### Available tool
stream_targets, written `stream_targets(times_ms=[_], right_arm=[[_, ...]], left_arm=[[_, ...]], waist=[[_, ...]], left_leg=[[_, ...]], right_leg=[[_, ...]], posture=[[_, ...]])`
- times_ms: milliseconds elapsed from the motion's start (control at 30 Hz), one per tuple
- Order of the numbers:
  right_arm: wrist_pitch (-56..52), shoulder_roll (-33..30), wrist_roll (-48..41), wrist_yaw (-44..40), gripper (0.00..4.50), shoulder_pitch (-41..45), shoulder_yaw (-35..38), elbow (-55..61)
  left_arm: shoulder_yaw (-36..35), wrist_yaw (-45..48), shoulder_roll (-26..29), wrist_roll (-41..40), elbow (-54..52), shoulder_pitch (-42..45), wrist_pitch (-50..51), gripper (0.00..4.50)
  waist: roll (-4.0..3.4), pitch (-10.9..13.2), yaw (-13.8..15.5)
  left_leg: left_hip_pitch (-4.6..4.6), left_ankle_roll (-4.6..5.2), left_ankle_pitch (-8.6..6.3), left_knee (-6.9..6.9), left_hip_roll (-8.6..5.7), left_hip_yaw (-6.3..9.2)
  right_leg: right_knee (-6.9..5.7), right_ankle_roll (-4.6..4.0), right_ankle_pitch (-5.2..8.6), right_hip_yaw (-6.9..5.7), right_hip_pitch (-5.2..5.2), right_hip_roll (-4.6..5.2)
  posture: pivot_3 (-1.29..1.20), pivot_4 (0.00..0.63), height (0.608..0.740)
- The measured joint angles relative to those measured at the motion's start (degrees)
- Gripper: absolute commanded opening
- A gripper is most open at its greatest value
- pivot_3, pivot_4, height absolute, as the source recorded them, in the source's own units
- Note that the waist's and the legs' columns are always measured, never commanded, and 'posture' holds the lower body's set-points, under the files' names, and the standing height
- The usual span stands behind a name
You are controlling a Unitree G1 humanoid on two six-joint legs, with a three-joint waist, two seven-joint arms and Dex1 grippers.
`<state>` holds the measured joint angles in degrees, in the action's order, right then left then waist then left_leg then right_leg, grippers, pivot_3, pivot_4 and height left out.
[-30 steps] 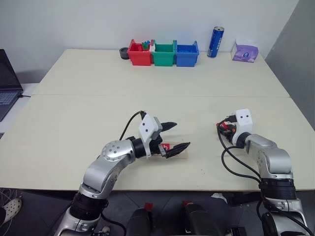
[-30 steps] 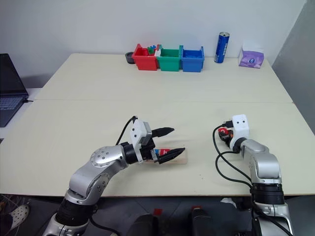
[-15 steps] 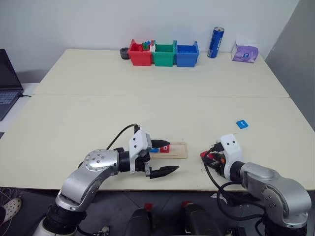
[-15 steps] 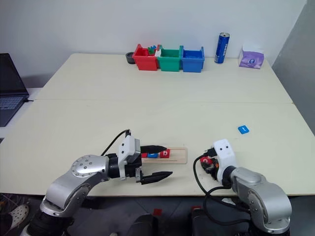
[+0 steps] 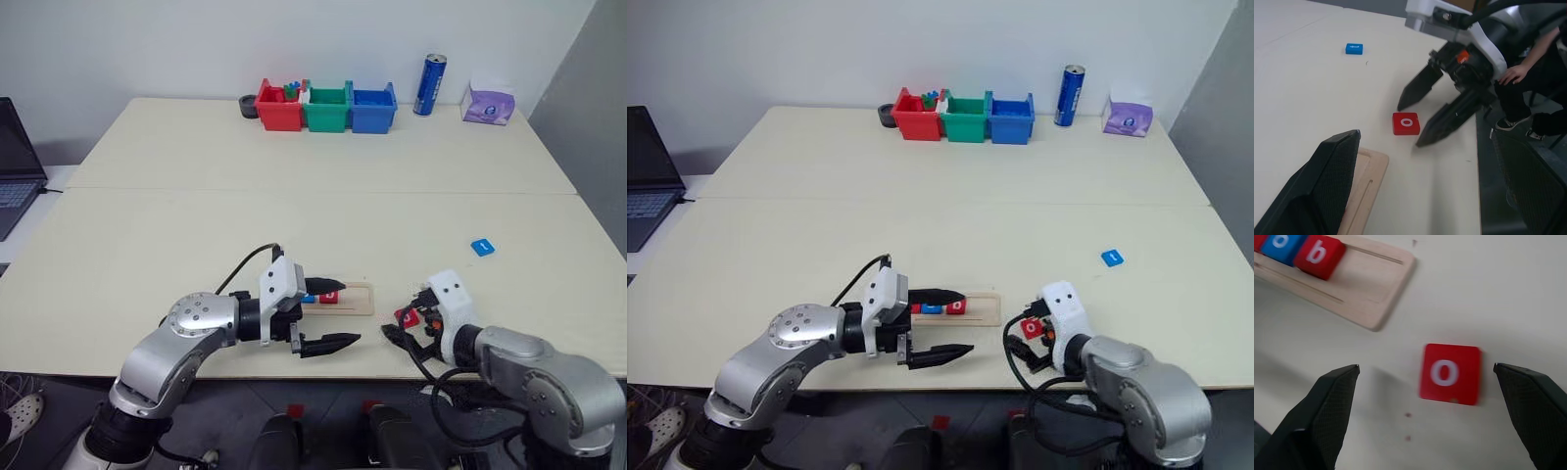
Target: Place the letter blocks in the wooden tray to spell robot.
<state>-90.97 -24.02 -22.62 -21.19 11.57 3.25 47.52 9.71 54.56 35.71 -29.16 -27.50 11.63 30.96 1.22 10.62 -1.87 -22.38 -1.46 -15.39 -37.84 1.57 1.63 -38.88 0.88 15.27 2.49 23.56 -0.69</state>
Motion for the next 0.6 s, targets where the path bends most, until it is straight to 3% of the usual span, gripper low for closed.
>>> stream_targets(times_ms=[100,233,433,600], right_arm=[[8.5,-12.6,-2.1,-8.4,4.48,1.6,-0.6,-1.5],[40.1,-24.3,2.1,-24.6,4.48,-1.2,-4.7,-8.8],[75.0,-24.7,8.7,-39.4,4.48,-3.1,-11.0,-31.6],[88.7,-22.0,12.9,-43.7,4.48,2.6,-14.3,-43.7]], left_arm=[[-0.2,0.4,0.4,0.0,0.2,0.0,-0.1,4.5],[-0.3,2.6,0.7,-0.1,1.1,0.0,-0.9,4.5],[-0.4,8.0,3.6,0.1,2.0,-1.5,-4.2,4.5],[-0.4,9.2,3.9,0.2,2.6,-1.4,-5.3,4.5]], waist=[[0.0,0.0,0.0],[0.05,0.1,0.0],[0.09,0.1,0.0],[0.1,0.1,0.0]], left_leg=[[-0.04,0.02,-0.01,0.04,0.01,-0.01],[-0.07,0.09,-0.05,0.1,0.1,0.01],[-0.05,0.1,-0.06,-0.02,0.07,-0.12],[0.04,0.09,-0.05,-0.09,0.07,-0.13]], right_leg=[[0.15,0.0,0.0,-0.03,0.01,-0.02],[0.3,0.01,0.02,-0.1,0.0,-0.11],[0.22,0.02,0.02,0.01,-0.01,-0.06],[0.03,0.04,0.0,0.05,-0.04,-0.05]], posture=[[0.0,0.15,0.74],[0.0,0.15,0.74],[0.0,0.15,0.74],[0.0,0.15,0.74]])
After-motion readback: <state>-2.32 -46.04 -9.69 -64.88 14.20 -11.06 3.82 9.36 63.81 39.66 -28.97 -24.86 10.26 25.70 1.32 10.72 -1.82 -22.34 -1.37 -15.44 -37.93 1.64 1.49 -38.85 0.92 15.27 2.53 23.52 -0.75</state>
